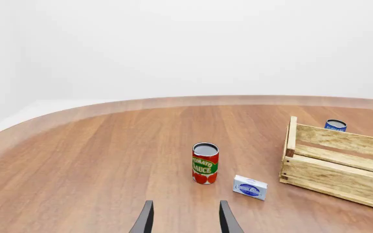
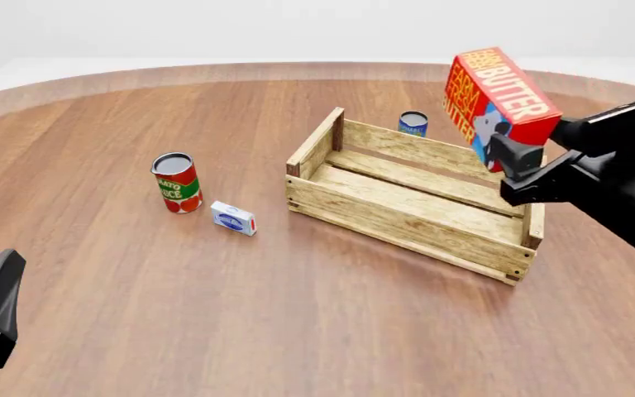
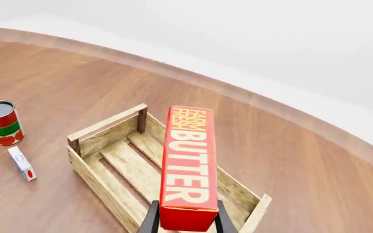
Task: Pick up the butter and put it in the tray.
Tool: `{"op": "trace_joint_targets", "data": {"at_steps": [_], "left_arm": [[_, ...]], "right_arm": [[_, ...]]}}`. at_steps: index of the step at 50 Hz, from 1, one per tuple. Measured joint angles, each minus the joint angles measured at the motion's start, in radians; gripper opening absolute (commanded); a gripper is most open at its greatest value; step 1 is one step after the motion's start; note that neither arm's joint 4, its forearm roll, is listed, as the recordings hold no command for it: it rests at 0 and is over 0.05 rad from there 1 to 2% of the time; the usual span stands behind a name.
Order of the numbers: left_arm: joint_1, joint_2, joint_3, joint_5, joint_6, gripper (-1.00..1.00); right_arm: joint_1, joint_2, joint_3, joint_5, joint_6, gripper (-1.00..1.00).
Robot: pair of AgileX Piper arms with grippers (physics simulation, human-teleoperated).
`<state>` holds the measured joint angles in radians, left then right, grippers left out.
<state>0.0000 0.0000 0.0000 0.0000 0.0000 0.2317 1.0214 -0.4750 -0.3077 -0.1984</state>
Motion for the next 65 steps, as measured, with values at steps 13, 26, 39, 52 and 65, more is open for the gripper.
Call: {"op": "trace_joint_targets", "data": {"at_steps": [13,26,39,52,65], "left_arm": [[0.0,0.0,0.0,0.0,0.0,1.0],[0.0,0.0,0.0,0.0,0.0,1.0],[0.0,0.0,0.0,0.0,0.0,1.0],[0.0,0.0,0.0,0.0,0.0,1.0],[0.0,0.0,0.0,0.0,0.0,1.0]], "right_arm": [[0.042,0.086,-0.021,-0.047,0.013,-1.0],[0.061,0.177,-0.042,-0.1,0.021,-1.0],[0.061,0.248,-0.06,-0.137,0.023,-1.0],[0.061,0.316,-0.079,-0.171,0.025,-1.0],[0.064,0.388,-0.102,-0.205,0.029,-1.0]]}}
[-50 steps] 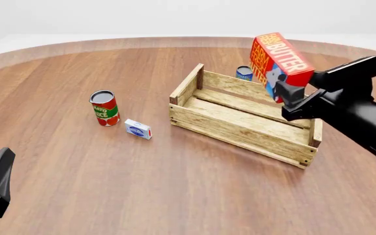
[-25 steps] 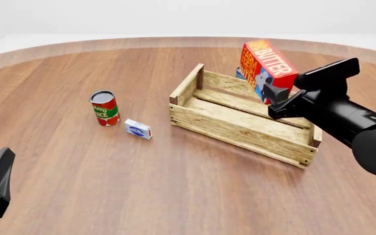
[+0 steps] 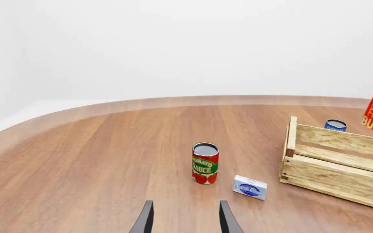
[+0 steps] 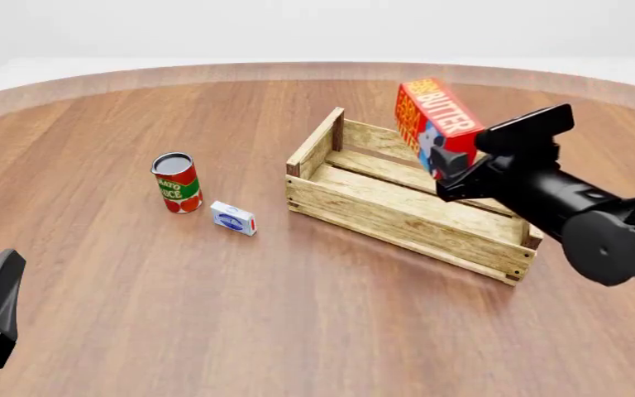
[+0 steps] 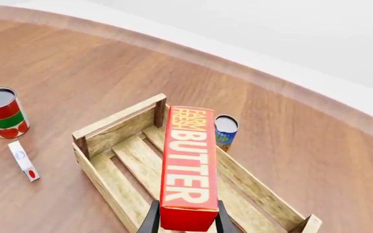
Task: Pick up the butter and put it in the tray.
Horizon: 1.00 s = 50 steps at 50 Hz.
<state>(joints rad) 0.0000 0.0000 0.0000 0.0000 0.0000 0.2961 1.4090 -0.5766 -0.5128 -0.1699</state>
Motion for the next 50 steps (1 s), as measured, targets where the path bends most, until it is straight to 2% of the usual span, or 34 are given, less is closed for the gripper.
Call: {"op": "trace_joint_targets", "data": {"at_steps": [50], "left_arm": [[0.0,0.0,0.0,0.0,0.0,1.0]], "right_arm": [[0.002,0.185,-0.041,-0.083,0.016,-1.0]]}}
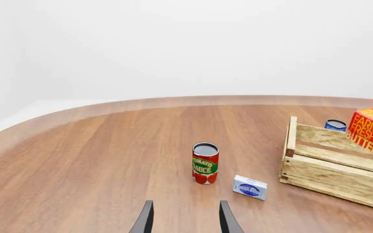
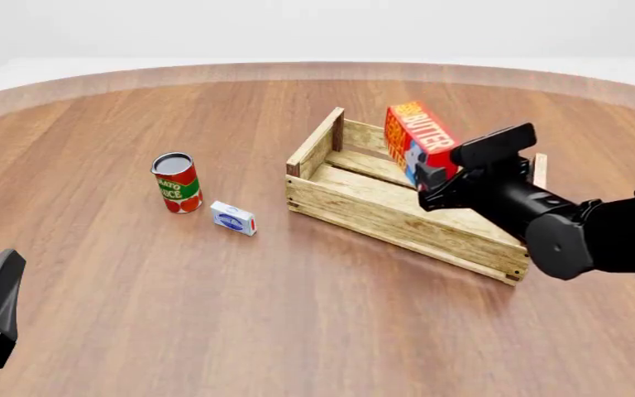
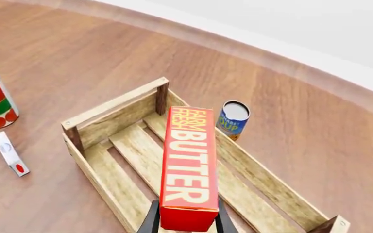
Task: Pick up the butter and put it in the tray.
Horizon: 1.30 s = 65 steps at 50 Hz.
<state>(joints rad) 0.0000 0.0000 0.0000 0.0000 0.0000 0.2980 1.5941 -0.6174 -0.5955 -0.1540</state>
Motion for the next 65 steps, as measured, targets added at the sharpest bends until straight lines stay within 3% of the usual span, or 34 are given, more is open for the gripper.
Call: {"op": "trace_joint_targets", "data": {"at_steps": [52,53,65], "left_arm": [[0.0,0.0,0.0,0.0,0.0,1.0],[0.0,0.0,0.0,0.0,0.0,1.0],[0.0,0.0,0.0,0.0,0.0,1.0]], "right_arm": [[-0.005,0.133,-0.036,-0.045,0.012,-1.0],[-0.006,0.134,-0.037,-0.044,0.012,1.0],[-0.01,0.131,-0.053,-0.04,0.029,1.0]]}}
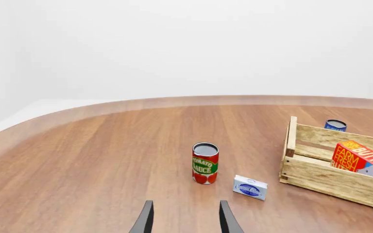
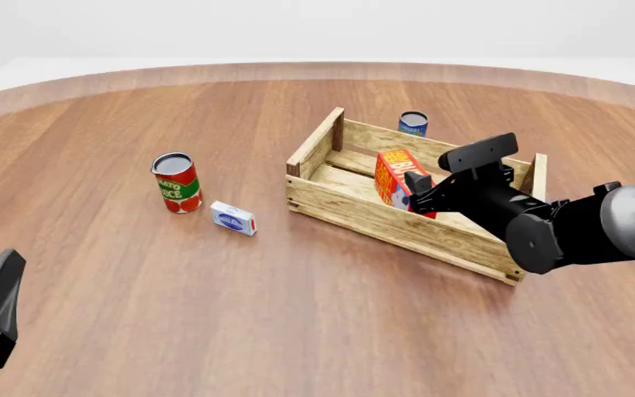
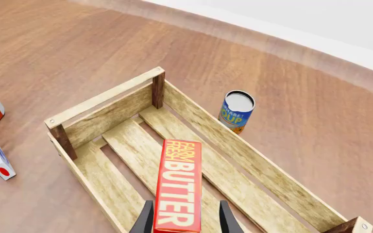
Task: Pick up the butter and put it in the tray.
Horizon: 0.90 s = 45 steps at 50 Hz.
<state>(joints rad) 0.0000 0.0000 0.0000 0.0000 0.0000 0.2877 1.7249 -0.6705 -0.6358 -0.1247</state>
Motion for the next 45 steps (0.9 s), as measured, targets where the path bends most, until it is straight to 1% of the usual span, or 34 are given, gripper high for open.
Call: {"op": "trace_joint_targets", "data": {"at_steps": [21,45], "left_arm": [[0.0,0.0,0.0,0.0,0.0,1.0],[0.0,0.0,0.0,0.0,0.0,1.0]], "right_arm": [[-0.002,-0.039,0.008,0.013,0.013,1.0],[0.0,-0.212,0.049,0.081,0.02,1.0]]}}
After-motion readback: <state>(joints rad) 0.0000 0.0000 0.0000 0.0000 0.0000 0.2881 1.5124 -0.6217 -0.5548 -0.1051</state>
